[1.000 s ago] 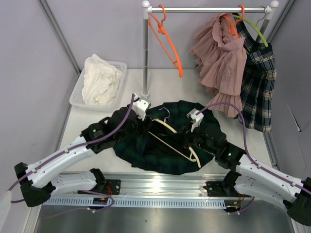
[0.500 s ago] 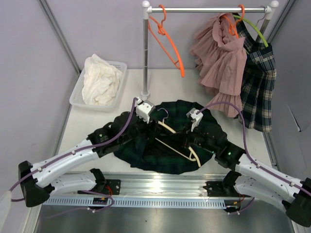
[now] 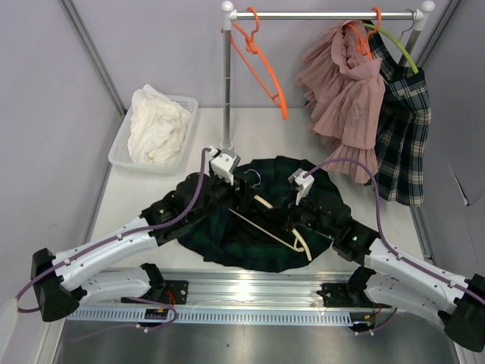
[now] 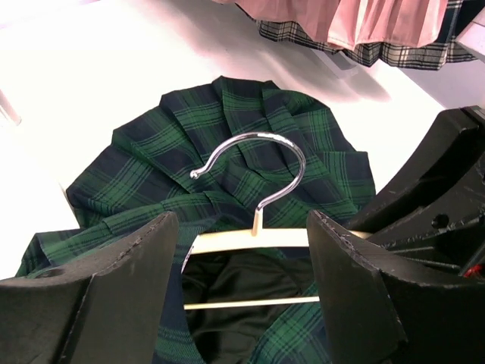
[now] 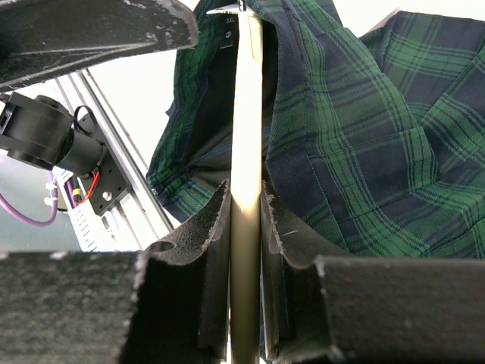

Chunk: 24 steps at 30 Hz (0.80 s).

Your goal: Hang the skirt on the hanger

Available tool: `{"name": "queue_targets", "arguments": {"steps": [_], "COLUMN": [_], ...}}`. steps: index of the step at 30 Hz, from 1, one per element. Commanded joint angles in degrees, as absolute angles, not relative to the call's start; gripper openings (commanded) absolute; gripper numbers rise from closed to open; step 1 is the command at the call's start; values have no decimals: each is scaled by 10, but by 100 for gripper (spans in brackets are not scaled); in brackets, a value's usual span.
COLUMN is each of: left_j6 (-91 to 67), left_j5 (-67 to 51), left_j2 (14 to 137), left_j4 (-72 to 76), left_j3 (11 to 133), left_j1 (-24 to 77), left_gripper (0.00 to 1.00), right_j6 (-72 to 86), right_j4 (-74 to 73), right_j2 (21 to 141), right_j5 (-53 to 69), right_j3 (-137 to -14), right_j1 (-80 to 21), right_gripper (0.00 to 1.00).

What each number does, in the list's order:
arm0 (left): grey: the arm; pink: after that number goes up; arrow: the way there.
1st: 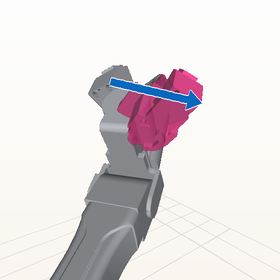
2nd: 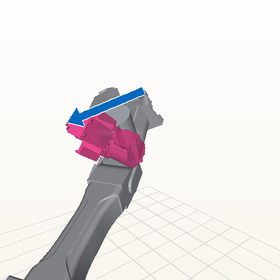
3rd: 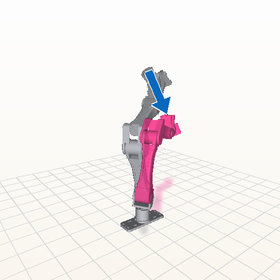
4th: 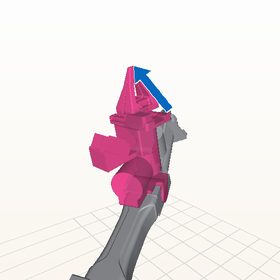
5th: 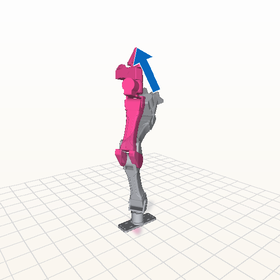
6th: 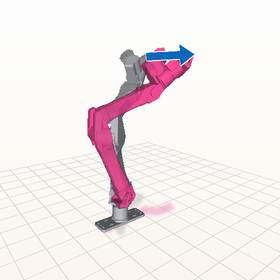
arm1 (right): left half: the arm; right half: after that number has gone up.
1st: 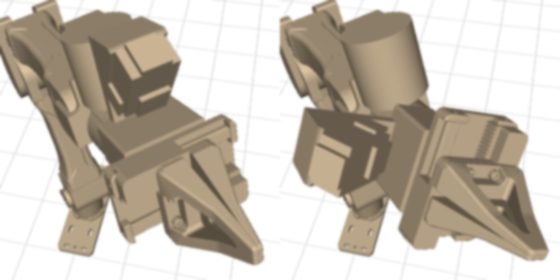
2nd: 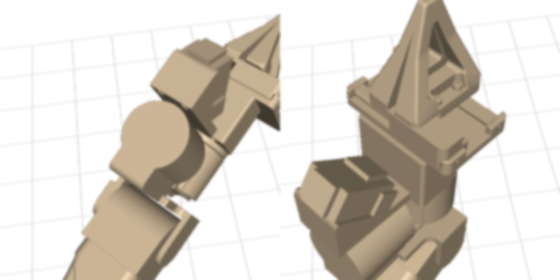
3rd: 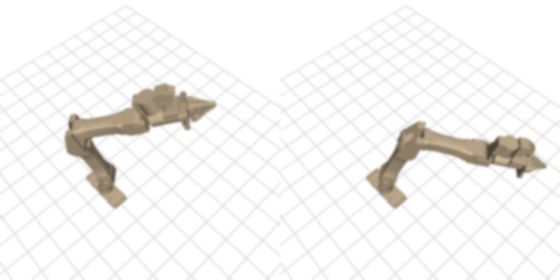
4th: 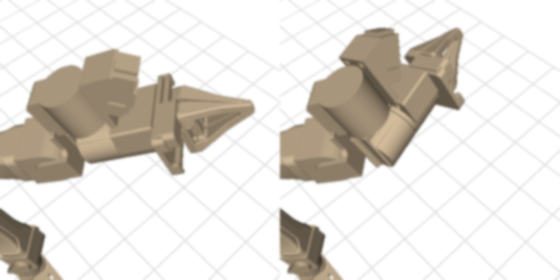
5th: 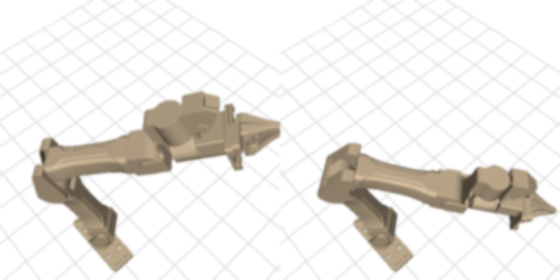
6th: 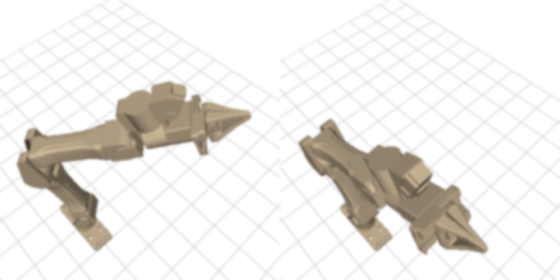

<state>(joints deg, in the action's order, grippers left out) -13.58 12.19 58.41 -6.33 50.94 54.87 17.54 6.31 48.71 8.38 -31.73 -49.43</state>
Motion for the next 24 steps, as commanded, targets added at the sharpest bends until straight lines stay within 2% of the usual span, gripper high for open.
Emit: {"name": "queue_targets", "arguments": {"steps": [1,13,15,16,19,20,24], "left_j6": [-146,-155,-157,-157,-157,-156,-157], "left_j5": [138,140,138,135,125,124,119], "left_j2": [596,647,647,649,653,653,644], "left_j4": [-15,39,50,51,49,48,56], "left_j3": [506,486,479,480,480,476,461], "left_j1": [553,553,553,553,553,552,553], "left_gripper": [74,71,64,56,46,40,32], "right_j6": [183,178,178,178,177,177,176], "right_j4": [137,127,126,126,124,124,122], "right_j2": [488,496,496,496,497,497,502], "right_j5": [91,85,84,84,79,77,76], "right_j3": [-328,-340,-339,-340,-340,-340,-344], "right_j1": [-499,-501,-501,-501,-501,-501,-501], "right_gripper": [0,0,0,0,0,0,0]}}
